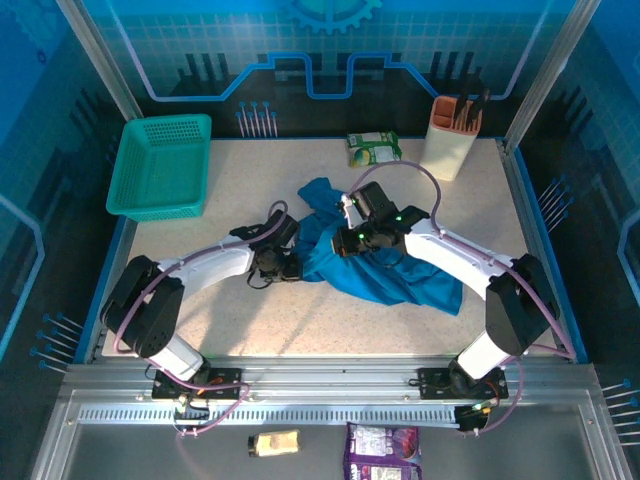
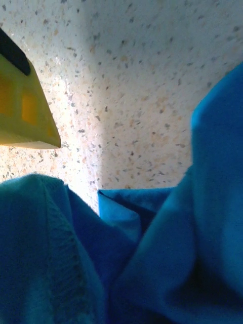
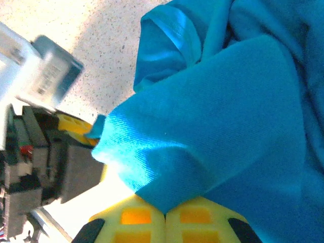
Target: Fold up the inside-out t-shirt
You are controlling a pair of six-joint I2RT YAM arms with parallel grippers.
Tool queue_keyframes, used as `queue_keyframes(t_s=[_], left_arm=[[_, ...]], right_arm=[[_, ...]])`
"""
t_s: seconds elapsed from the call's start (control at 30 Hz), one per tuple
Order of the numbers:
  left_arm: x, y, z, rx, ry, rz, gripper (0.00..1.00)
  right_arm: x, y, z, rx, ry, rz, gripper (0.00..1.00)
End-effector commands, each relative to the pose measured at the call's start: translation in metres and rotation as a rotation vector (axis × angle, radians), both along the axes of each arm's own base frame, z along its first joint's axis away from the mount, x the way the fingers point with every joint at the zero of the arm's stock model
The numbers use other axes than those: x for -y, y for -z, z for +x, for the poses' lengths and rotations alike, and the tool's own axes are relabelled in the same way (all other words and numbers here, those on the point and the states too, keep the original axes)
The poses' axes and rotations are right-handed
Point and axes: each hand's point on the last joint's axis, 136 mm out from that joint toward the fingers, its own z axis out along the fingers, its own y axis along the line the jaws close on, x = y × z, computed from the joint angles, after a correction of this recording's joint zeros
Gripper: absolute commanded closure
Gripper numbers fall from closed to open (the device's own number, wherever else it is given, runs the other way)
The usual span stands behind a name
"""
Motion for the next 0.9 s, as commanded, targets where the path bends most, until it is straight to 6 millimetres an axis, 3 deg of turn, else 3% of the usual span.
queue_keyframes(t_s=[0.0,0.17,0.4,0.5,0.6,0.73,0.8,0.87], left_arm=[[0.008,-0.02,0.011,0.064,0.008,-0.078,0.76],[0.018,-0.029,0.022,0.096,0.05,-0.09,0.69],[0.005,-0.034,0.035,0.129,0.053,-0.024,0.98],[-0.003,-0.047,0.042,0.154,0.028,-0.076,1.0],[-0.011,-0.075,0.054,0.201,-0.006,-0.217,1.0],[-0.012,-0.15,0.063,0.33,0.022,-0.477,1.0],[-0.021,-0.18,0.063,0.377,0.011,-0.578,1.0],[-0.033,-0.193,0.061,0.384,-0.021,-0.643,1.0]], right_arm=[[-0.002,-0.002,-0.003,-0.017,0.003,0.047,1.0],[-0.005,-0.003,-0.004,-0.024,0.002,0.064,1.0],[0.003,-0.007,0.0,-0.005,0.014,0.041,1.0],[0.016,-0.012,0.005,0.014,0.036,0.015,1.0],[0.034,-0.027,0.013,0.045,0.072,0.022,1.0],[0.056,-0.067,0.023,0.119,0.105,0.047,1.0],[0.056,-0.088,0.021,0.169,0.086,0.074,1.0],[0.053,-0.101,0.017,0.189,0.061,0.111,1.0]])
